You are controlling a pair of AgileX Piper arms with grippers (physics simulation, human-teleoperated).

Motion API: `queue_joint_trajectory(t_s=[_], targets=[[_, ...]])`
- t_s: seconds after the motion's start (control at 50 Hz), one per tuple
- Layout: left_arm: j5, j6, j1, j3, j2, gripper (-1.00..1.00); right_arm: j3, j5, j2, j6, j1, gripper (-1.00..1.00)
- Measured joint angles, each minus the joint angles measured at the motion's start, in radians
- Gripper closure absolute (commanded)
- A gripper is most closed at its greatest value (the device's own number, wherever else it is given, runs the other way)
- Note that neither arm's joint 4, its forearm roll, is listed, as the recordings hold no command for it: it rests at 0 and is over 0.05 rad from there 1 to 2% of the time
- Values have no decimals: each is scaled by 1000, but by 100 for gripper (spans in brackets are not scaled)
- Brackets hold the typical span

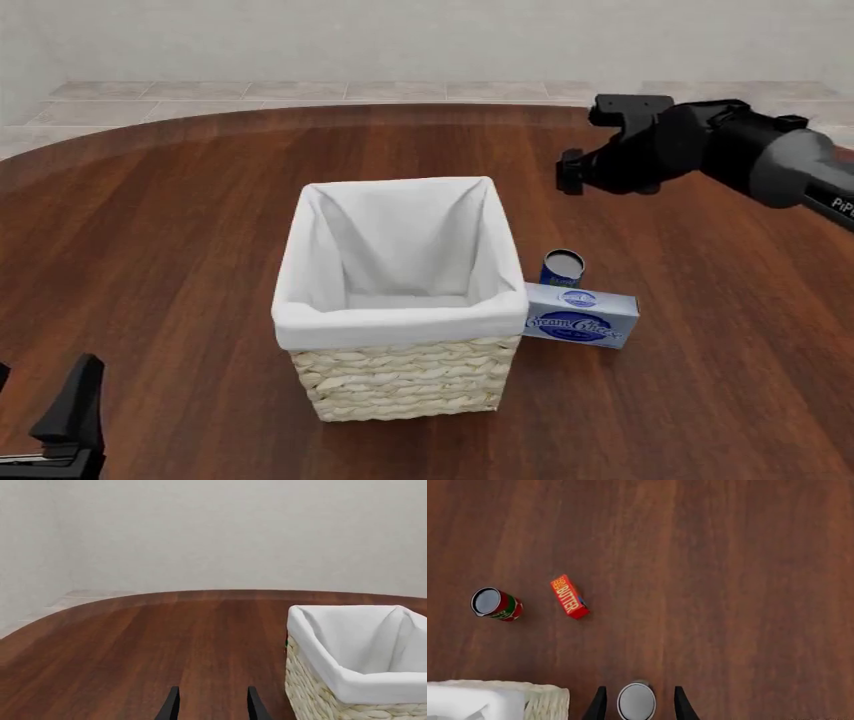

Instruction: Pick up the alphabet soup and put it in the basket.

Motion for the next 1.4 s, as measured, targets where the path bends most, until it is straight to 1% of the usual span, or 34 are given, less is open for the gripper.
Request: queue_joint_trajectory(t_s=[0.88,1.4], targets=[[1,-2,-1,0,0,-100,90,-66,51,10,10,-100],[4,-1,-4,0,0,-100,110,-93,91,13,10,-100]])
